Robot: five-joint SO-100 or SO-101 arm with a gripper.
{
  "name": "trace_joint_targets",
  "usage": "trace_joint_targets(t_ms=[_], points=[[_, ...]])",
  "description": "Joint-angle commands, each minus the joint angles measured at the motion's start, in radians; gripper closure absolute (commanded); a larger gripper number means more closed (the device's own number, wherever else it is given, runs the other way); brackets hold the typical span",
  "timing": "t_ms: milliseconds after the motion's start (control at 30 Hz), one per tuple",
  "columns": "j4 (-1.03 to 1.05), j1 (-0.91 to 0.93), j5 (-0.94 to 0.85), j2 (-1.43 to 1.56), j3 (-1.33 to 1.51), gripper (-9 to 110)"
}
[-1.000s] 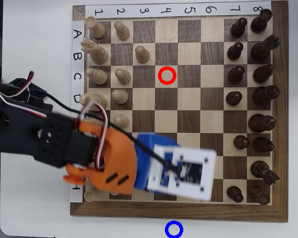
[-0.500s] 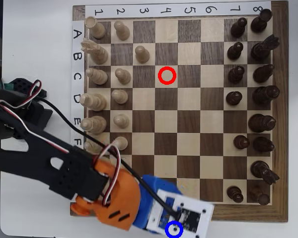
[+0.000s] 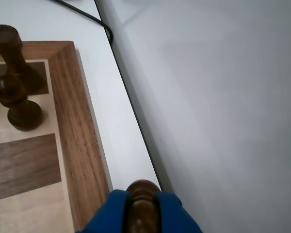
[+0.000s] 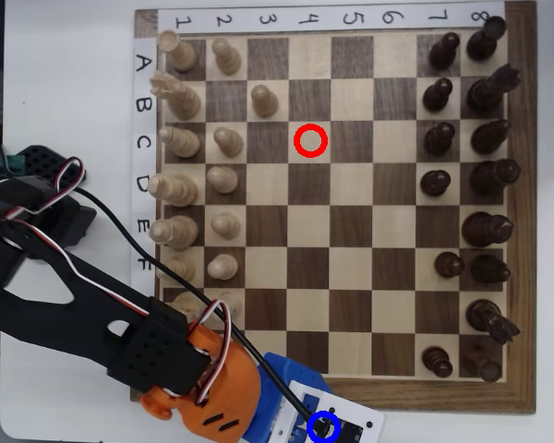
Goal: Move the piece to destination
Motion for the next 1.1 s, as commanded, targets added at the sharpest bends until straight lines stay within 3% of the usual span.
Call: trace_joint_targets(t_ms=[0, 1067], points=[[-0.098, 0.054, -0.034, -0.018, -0.029, 101], [-0.1, 0.023, 0.061, -0.12, -0.164, 101]])
